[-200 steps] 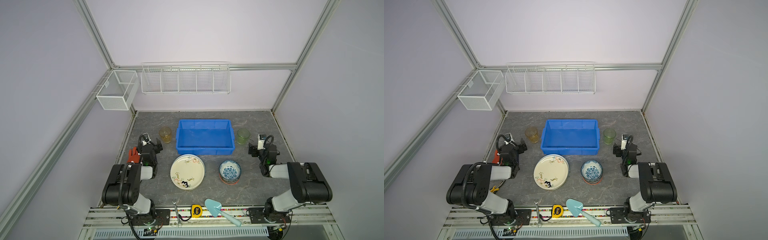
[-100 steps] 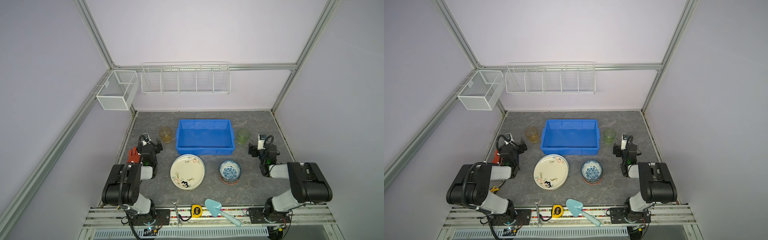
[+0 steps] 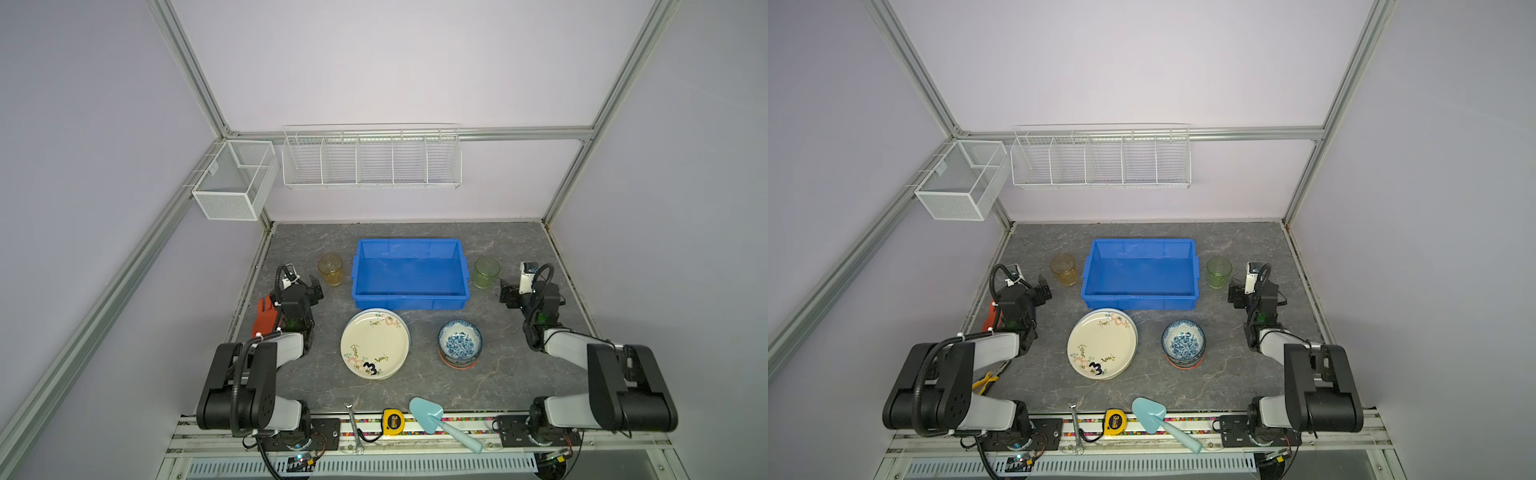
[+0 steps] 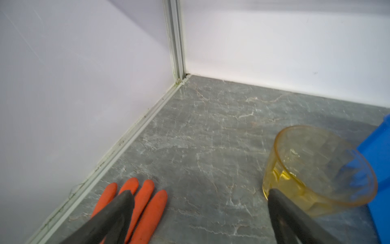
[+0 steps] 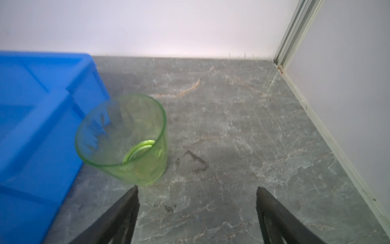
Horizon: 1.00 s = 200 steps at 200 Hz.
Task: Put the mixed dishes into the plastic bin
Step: 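Raise both arms from the rest pose toward the table, then lower the right gripper onto the blue floral bowl while the left moves over the bin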
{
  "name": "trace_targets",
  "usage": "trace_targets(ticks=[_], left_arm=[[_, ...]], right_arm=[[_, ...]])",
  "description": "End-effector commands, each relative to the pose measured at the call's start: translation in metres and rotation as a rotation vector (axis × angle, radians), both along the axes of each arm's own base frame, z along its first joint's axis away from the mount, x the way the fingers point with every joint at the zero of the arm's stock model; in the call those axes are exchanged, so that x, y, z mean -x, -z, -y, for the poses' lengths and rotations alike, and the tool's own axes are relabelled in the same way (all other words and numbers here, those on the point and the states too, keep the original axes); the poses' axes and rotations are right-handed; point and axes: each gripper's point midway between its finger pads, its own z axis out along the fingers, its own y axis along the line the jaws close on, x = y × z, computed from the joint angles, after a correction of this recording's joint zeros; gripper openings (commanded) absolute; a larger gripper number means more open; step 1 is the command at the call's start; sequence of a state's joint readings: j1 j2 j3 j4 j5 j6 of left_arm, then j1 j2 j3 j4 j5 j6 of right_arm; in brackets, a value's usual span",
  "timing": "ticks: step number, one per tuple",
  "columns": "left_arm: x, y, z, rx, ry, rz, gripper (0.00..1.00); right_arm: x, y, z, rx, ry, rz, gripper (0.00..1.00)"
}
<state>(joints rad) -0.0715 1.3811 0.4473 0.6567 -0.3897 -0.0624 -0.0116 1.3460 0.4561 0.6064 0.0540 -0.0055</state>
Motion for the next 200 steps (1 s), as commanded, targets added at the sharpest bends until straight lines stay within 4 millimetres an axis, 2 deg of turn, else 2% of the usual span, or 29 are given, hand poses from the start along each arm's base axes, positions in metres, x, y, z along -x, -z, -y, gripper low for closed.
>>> trace_targets(ticks=[1, 28, 56, 68, 86, 95, 98, 100, 109, 124, 157, 170, 200], left_arm=[[0.004, -0.033, -0.013, 0.03, -0.106, -0.038, 0.99], [0.017, -0.069, -0.016, 0.102, -0.155, -0.133, 0.99], [0.028, -0.088, -0.011, 0.146, -0.143, -0.235, 0.99], [0.032, -0.093, 0.003, 0.167, -0.06, -0.287, 0.98], [0.038, -0.105, 0.03, 0.182, 0.116, -0.299, 0.99], [0.042, -0.11, 0.035, 0.204, 0.145, -0.277, 0.99], [0.044, -0.111, 0.037, 0.21, 0.154, -0.274, 0.99], [0.045, -0.112, 0.038, 0.214, 0.159, -0.271, 0.99], [0.049, -0.117, 0.042, 0.234, 0.182, -0.263, 0.99], [0.056, -0.124, 0.051, 0.267, 0.223, -0.271, 0.99], [0.062, -0.124, 0.082, 0.322, 0.333, -0.373, 0.99], [0.065, -0.124, 0.088, 0.288, 0.283, -0.41, 0.99], [0.07, -0.127, 0.144, 0.276, 0.385, -0.448, 0.99]], right_arm=[[0.009, -0.015, -0.008, -0.072, -0.028, -0.04, 0.88], [0.021, -0.049, -0.024, -0.16, -0.089, -0.054, 0.88], [0.04, -0.09, -0.04, -0.196, -0.127, -0.054, 0.88], [0.05, -0.107, -0.05, -0.193, -0.17, -0.049, 0.88], [0.064, -0.121, -0.061, -0.205, -0.228, -0.096, 0.88], [0.071, -0.122, -0.063, -0.221, -0.221, -0.157, 0.88], [0.075, -0.116, -0.062, -0.231, -0.205, -0.197, 0.88], [0.075, -0.123, -0.06, -0.235, -0.195, -0.195, 0.88], [0.082, -0.12, -0.056, -0.248, -0.154, -0.273, 0.88], [0.095, -0.118, -0.067, -0.257, -0.216, -0.348, 0.88], [0.122, -0.113, -0.069, -0.263, -0.169, -0.477, 0.88], [0.136, -0.106, -0.067, -0.241, -0.145, -0.575, 0.88], [0.171, -0.089, -0.068, -0.232, -0.082, -0.741, 0.88]])
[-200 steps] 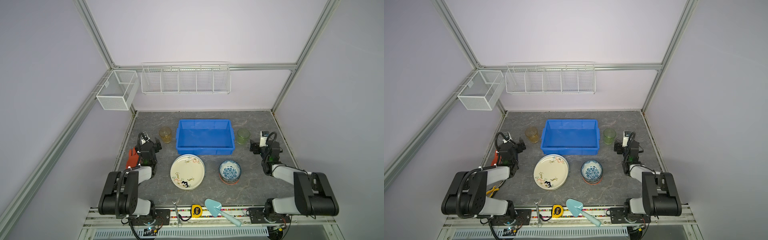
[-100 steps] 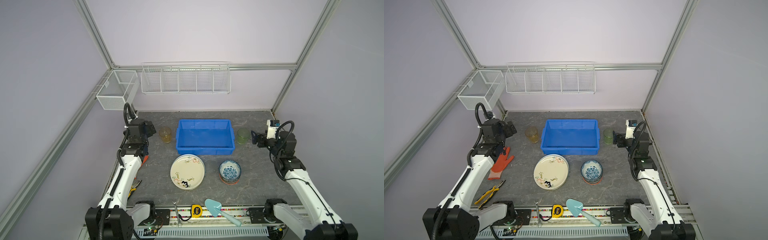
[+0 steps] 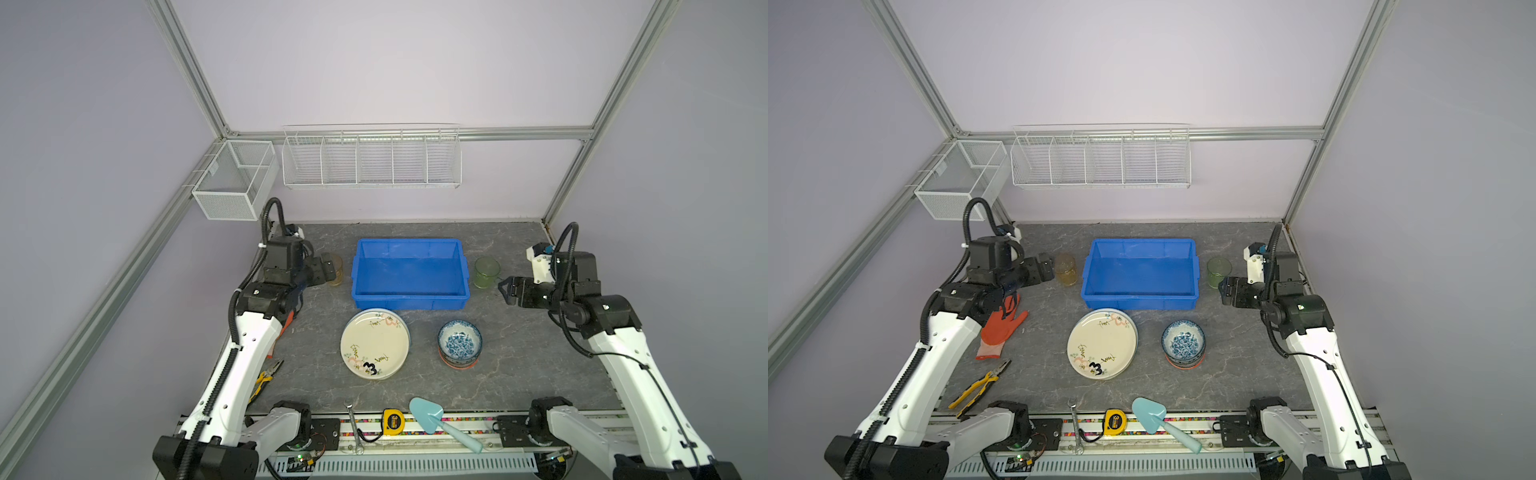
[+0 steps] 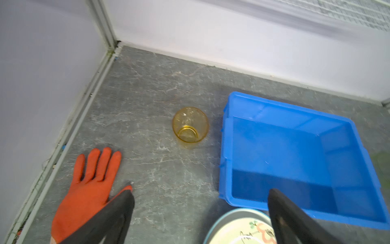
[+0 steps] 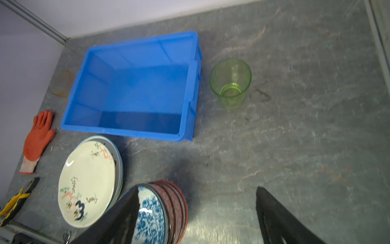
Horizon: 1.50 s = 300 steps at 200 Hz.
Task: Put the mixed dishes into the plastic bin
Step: 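Lower the right gripper onto the blue floral bowl while the left moves over the bin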
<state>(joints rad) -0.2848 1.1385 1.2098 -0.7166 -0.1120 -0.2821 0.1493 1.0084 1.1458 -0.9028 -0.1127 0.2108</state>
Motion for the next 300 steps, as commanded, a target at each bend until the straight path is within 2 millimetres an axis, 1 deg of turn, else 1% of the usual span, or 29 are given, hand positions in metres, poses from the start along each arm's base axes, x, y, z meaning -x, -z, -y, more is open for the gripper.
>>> trace_targets(ticks=[1, 5, 15, 28, 40, 61, 73, 88, 112, 142, 185, 220, 271, 300], left_arm=[[0.014, 0.009, 0.03, 0.015, 0.035, -0.084, 0.99], [0.014, 0.008, 0.039, 0.037, 0.056, -0.085, 0.99], [0.015, 0.008, 0.059, 0.099, 0.095, -0.091, 0.99], [0.015, 0.006, 0.083, 0.168, 0.148, -0.089, 0.99], [0.016, 0.006, 0.102, 0.194, 0.179, -0.083, 0.99], [0.016, 0.008, 0.129, 0.21, 0.23, -0.079, 0.99], [0.015, 0.014, 0.139, 0.222, 0.249, -0.099, 0.99], [0.013, 0.02, 0.147, 0.237, 0.262, -0.124, 0.99], [0.013, 0.022, 0.153, 0.26, 0.281, -0.127, 0.99], [0.014, 0.027, 0.152, 0.256, 0.279, -0.134, 0.99], [0.015, 0.034, 0.148, 0.24, 0.265, -0.145, 0.99], [0.015, 0.038, 0.148, 0.233, 0.262, -0.153, 0.99], [0.014, 0.044, 0.147, 0.221, 0.254, -0.166, 0.99], [0.013, 0.046, 0.147, 0.216, 0.253, -0.171, 0.99]], right_arm=[[0.047, 0.029, 0.006, 0.042, 0.056, -0.232, 0.88], [0.052, 0.029, 0.0, 0.045, 0.034, -0.239, 0.88], [0.061, 0.03, -0.004, 0.05, 0.04, -0.255, 0.89], [0.075, 0.033, -0.005, 0.065, 0.065, -0.288, 0.95], [0.086, 0.037, -0.008, 0.07, 0.073, -0.318, 1.0], [0.099, 0.045, -0.017, 0.084, 0.07, -0.339, 0.9], [0.103, 0.051, -0.022, 0.101, 0.063, -0.35, 0.84], [0.106, 0.061, -0.029, 0.133, 0.055, -0.376, 0.78], [0.105, 0.073, -0.045, 0.179, 0.032, -0.39, 0.72], [0.097, 0.084, -0.063, 0.16, 0.021, -0.397, 0.66], [0.091, 0.094, -0.072, 0.168, 0.016, -0.423, 0.56], [0.089, 0.101, -0.076, 0.164, 0.021, -0.439, 0.48], [0.089, 0.111, -0.077, 0.175, 0.032, -0.465, 0.41], [0.088, 0.114, -0.076, 0.188, 0.037, -0.471, 0.37]])
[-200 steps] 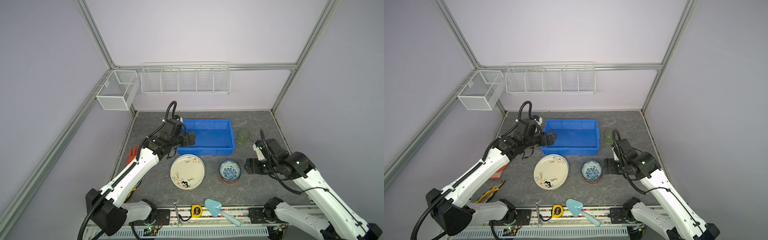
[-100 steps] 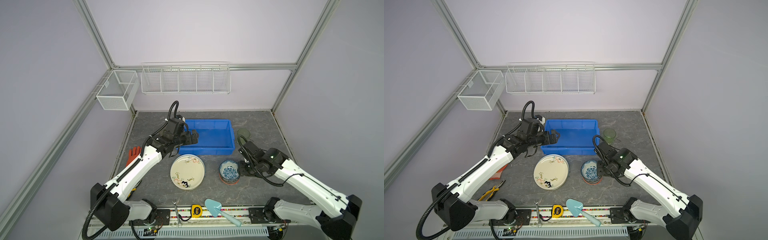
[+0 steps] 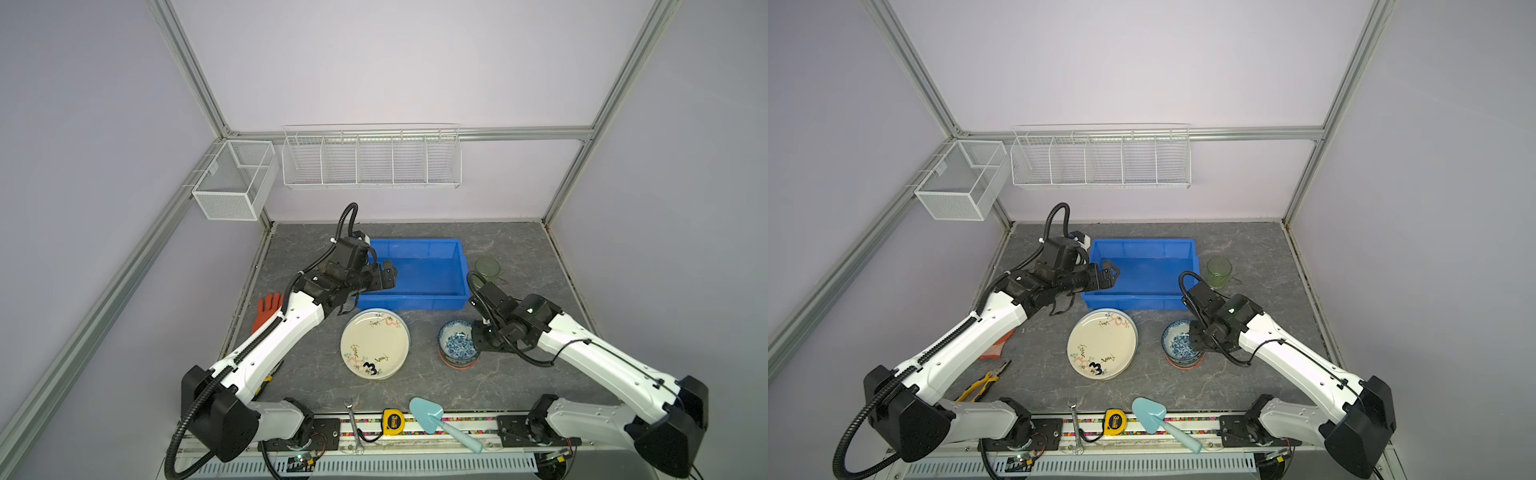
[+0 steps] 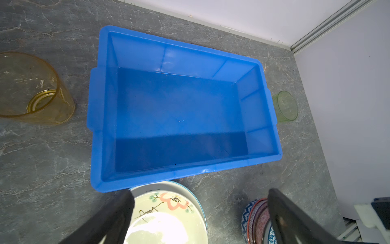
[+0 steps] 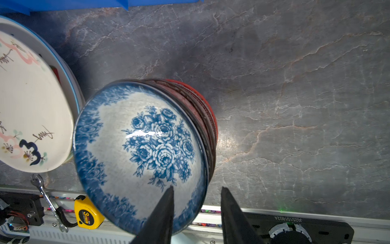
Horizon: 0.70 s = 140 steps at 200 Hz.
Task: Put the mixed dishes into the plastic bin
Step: 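Lower the right gripper onto the blue floral bowl while the left moves over the bin, then close the right gripper on the blue floral bowl rim and lift it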
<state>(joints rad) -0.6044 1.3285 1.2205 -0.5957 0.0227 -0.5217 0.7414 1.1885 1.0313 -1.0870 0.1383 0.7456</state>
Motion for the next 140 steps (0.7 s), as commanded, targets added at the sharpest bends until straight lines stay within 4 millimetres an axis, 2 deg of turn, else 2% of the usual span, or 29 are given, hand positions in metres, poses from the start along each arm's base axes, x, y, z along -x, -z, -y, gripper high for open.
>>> trace_targets(ticks=[1, 94, 140], left_arm=[[-0.0011, 0.0077, -0.0018, -0.012, -0.017, -0.013, 0.99], [-0.001, 0.0132, -0.0034, -0.027, -0.02, -0.022, 0.99], [-0.0021, 0.0164, -0.0018, -0.031, -0.017, -0.031, 0.99]], right_arm=[[0.001, 0.0075, 0.0004, 0.013, 0.022, -0.018, 0.37], [-0.0004, 0.0157, 0.0021, 0.019, 0.054, -0.02, 0.28], [-0.0039, 0.0136, 0.0034, 0.015, 0.074, 0.004, 0.21]])
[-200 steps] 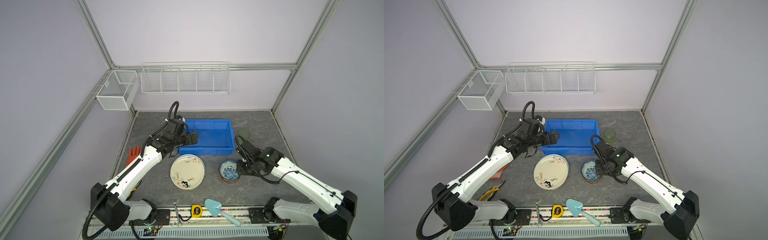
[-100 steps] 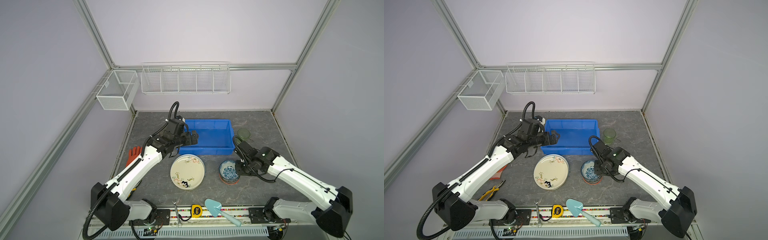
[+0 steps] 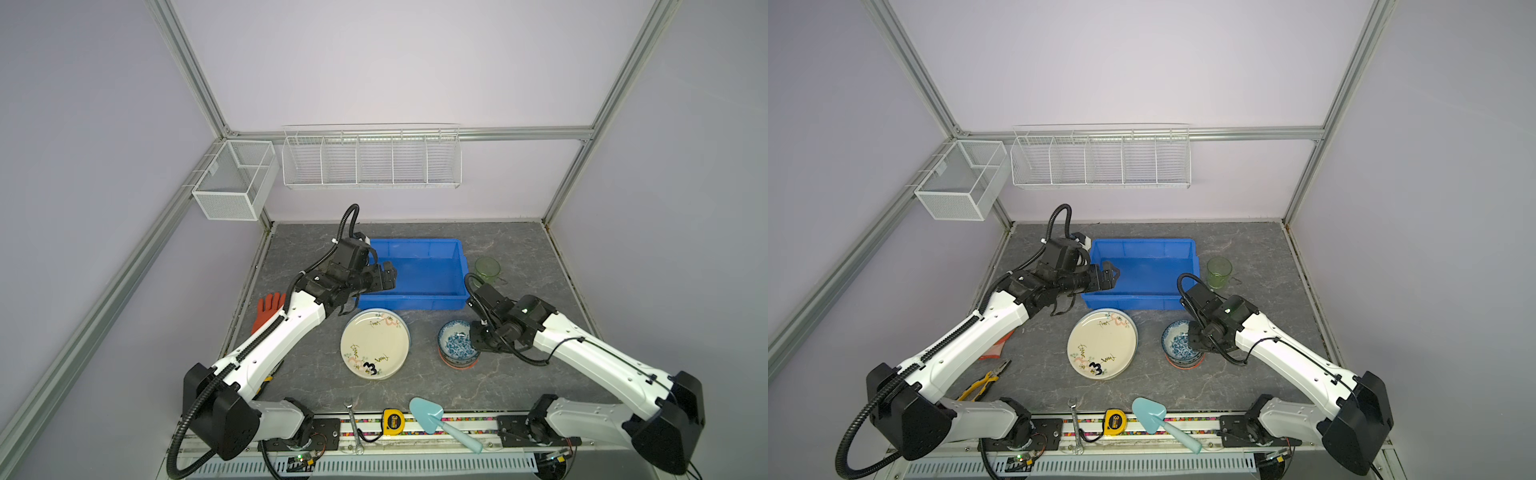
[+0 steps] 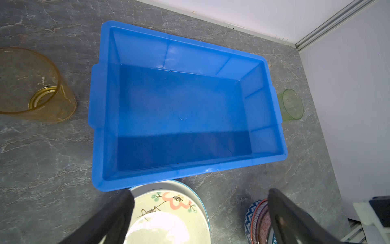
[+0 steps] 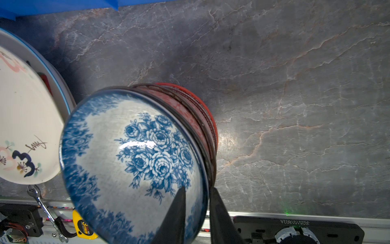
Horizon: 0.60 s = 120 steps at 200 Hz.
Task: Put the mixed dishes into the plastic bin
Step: 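Close the right gripper on the blue floral bowl rim and lift it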
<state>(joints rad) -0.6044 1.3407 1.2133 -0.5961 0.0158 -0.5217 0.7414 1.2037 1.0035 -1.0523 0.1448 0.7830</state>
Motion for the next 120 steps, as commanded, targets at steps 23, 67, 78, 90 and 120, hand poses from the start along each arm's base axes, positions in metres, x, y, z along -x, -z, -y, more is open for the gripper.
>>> trace_targets(ticks=[23, 67, 78, 90, 120], left_arm=[[-0.0012, 0.0099, 0.0, -0.015, -0.009, -0.022, 0.99], [-0.0024, 0.0133, 0.0026, -0.015, -0.002, -0.031, 0.99], [-0.0022, 0.0141, 0.0031, -0.014, 0.001, -0.033, 0.99], [-0.0022, 0.0147, 0.0034, -0.015, 0.002, -0.035, 0.99], [-0.0018, 0.0174, 0.0039, -0.018, 0.007, -0.041, 0.99]], right_arm=[[-0.002, 0.0051, 0.0048, 0.017, 0.042, 0.01, 0.19], [-0.0036, 0.0063, 0.0045, 0.012, 0.055, 0.016, 0.18], [-0.004, 0.0064, 0.0051, 0.01, 0.06, 0.017, 0.17], [-0.0042, 0.0059, 0.0055, 0.009, 0.063, 0.021, 0.15], [-0.0047, 0.0046, 0.0075, 0.002, 0.074, 0.03, 0.12]])
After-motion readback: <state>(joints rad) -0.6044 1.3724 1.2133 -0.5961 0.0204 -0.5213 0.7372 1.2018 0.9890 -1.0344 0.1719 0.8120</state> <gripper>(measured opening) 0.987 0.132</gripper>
